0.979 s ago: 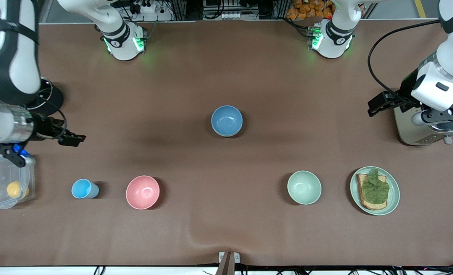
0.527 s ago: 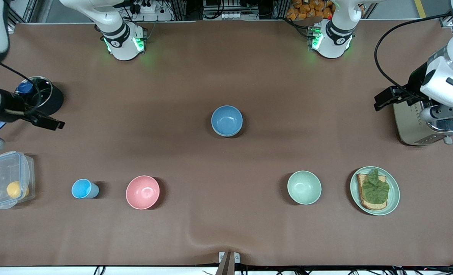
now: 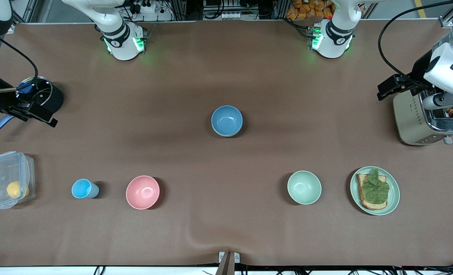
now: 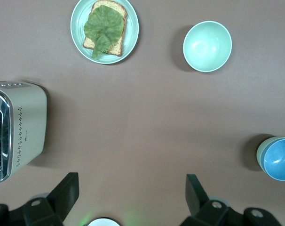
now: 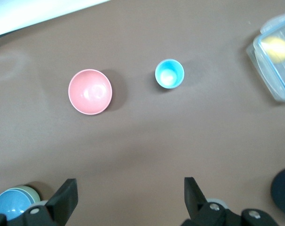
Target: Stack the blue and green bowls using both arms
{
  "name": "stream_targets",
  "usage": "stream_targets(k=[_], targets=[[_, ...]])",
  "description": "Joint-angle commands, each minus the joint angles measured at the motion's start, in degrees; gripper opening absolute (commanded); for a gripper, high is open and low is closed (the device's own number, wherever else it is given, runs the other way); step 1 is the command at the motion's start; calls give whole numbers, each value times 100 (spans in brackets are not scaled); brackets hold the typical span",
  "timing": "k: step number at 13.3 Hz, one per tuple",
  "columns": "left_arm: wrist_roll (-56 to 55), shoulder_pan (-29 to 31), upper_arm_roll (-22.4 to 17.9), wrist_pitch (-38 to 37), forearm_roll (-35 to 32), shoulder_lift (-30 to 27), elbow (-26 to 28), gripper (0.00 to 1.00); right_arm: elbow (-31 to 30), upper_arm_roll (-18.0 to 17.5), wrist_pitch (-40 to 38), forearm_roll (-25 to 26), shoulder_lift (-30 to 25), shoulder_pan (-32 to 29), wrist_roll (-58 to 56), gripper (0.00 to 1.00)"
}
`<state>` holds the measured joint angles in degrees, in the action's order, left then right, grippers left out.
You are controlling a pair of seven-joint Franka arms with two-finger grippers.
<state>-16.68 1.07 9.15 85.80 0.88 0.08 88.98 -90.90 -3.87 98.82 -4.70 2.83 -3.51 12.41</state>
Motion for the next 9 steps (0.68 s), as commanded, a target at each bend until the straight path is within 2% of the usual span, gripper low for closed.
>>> stream_targets(k=[1, 9], targets=[[147, -55, -45, -2, -132, -263, 269, 100, -209, -219, 42, 92, -213, -229, -151, 100], [147, -46, 26, 69, -132, -386, 533, 100, 11, -18, -319, 57, -231, -36, -213, 100]])
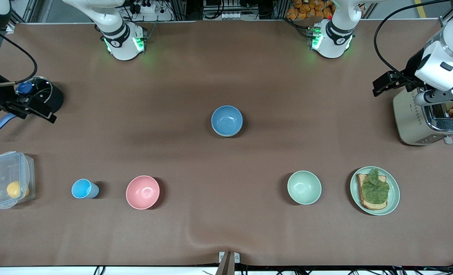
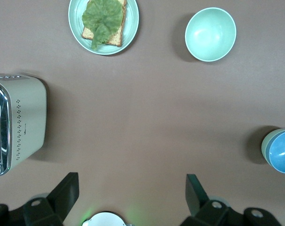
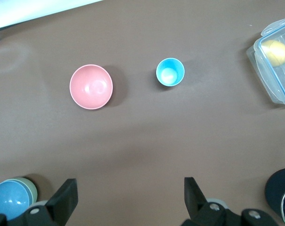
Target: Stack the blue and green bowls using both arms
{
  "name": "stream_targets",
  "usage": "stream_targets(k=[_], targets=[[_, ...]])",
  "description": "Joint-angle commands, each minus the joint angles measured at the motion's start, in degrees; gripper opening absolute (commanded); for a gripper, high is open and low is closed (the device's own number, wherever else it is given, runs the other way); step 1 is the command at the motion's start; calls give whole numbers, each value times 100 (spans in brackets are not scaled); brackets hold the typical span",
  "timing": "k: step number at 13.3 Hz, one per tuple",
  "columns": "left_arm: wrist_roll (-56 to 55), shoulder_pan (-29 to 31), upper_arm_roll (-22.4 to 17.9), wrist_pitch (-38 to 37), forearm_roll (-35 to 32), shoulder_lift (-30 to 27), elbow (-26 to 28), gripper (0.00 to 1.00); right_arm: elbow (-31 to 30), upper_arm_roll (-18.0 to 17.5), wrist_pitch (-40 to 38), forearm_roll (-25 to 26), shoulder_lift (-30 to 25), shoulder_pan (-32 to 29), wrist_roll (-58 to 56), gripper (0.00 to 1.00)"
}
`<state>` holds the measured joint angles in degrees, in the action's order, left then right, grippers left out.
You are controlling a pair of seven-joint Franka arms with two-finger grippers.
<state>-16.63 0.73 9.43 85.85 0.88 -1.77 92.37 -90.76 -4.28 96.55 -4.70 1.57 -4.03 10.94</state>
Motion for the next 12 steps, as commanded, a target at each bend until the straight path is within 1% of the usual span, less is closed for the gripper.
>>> stream_targets(k=[1, 2, 6, 9, 12], targets=[[143, -12, -2, 64, -131, -201, 159, 100, 6, 163, -101, 57, -104, 103, -74, 100], [151, -12, -2, 64, -131, -193, 141, 100, 23, 208, -101, 57, -104, 156, -83, 100], [151, -12, -2, 64, -131, -175, -25, 100, 32, 209, -75, 66, -96, 314, -65, 100], [326, -3, -2, 64, -132, -131, -148, 100, 50, 209, -66, 66, -104, 307, -56, 100], [353, -3, -2, 64, -132, -114, -158, 100, 111, 209, -84, 66, -104, 254, -92, 100]])
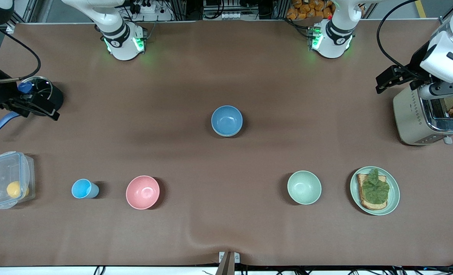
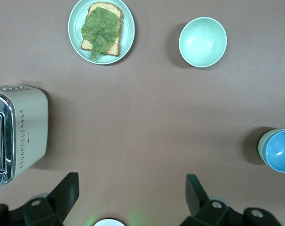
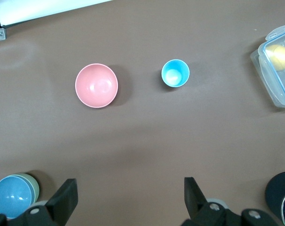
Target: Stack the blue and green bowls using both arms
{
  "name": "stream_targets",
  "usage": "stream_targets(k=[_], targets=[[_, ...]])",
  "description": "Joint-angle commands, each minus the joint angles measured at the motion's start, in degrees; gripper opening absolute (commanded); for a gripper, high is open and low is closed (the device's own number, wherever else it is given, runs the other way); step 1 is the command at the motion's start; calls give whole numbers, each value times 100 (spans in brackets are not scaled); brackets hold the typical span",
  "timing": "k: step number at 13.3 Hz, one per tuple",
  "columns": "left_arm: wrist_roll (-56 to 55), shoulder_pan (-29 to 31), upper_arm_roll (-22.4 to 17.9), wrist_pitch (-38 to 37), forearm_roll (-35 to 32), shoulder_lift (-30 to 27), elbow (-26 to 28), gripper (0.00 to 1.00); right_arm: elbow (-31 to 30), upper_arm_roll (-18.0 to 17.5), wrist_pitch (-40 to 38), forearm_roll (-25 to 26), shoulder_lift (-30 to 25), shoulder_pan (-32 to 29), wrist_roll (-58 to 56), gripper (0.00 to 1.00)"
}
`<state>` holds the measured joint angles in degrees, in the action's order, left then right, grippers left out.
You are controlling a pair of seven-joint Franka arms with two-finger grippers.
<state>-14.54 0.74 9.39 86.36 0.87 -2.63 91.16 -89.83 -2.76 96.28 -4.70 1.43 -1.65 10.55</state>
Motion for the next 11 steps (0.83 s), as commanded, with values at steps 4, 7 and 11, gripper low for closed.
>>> stream_targets(k=[4, 7, 11], targets=[[145, -4, 1, 4, -131, -27, -37, 100, 27, 57, -74, 74, -91, 24, -53, 100], [127, -4, -8, 4, -123, -27, -37, 100, 18, 65, -65, 74, -47, 86, -53, 100], [66, -4, -8, 4, -61, -27, -37, 100, 26, 48, -65, 75, -38, 86, -53, 100]])
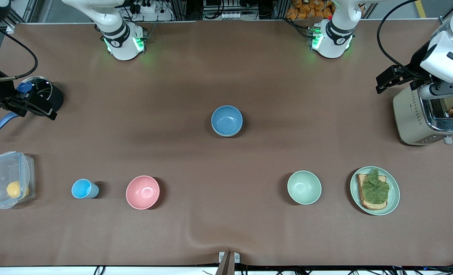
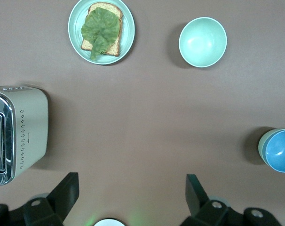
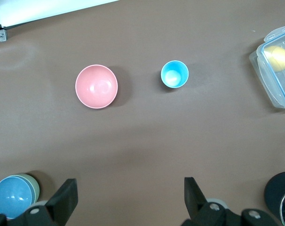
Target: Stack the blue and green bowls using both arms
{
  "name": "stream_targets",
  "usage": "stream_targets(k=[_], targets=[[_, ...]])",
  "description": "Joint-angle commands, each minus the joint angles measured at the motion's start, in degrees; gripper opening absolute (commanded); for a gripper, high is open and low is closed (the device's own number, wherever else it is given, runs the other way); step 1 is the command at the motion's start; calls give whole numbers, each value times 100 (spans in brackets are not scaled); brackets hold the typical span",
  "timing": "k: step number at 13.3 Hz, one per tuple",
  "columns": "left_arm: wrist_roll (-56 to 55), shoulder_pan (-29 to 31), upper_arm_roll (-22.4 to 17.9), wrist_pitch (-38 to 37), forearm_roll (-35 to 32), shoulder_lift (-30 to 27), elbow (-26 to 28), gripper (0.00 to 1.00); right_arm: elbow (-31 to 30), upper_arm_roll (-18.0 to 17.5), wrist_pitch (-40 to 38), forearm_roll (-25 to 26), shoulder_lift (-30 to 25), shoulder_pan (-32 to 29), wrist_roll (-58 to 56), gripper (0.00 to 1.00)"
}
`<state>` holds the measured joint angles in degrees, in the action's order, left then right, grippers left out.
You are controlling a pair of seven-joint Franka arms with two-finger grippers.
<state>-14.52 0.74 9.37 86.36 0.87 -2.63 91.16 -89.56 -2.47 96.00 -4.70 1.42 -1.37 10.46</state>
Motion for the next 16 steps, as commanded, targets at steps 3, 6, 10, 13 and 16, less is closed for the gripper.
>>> stream_targets(k=[3, 6, 10, 13, 16], targets=[[46, -4, -14, 4, -52, -27, -37, 100, 0, 10, -12, 75, -28, 58, -44, 100], [37, -4, -14, -23, -43, -45, -37, 100, -8, 10, -46, 75, -28, 40, -35, 100], [37, 5, -41, -101, -43, -71, -55, 100, -9, 19, -47, 75, -19, 31, -27, 100], [37, 5, -49, -224, -43, -80, -116, 100, -9, -16, -38, 75, -19, 66, 44, 100], [37, 5, -58, -330, -43, -62, -204, 100, 9, 1, -134, 74, -37, 31, 44, 100]])
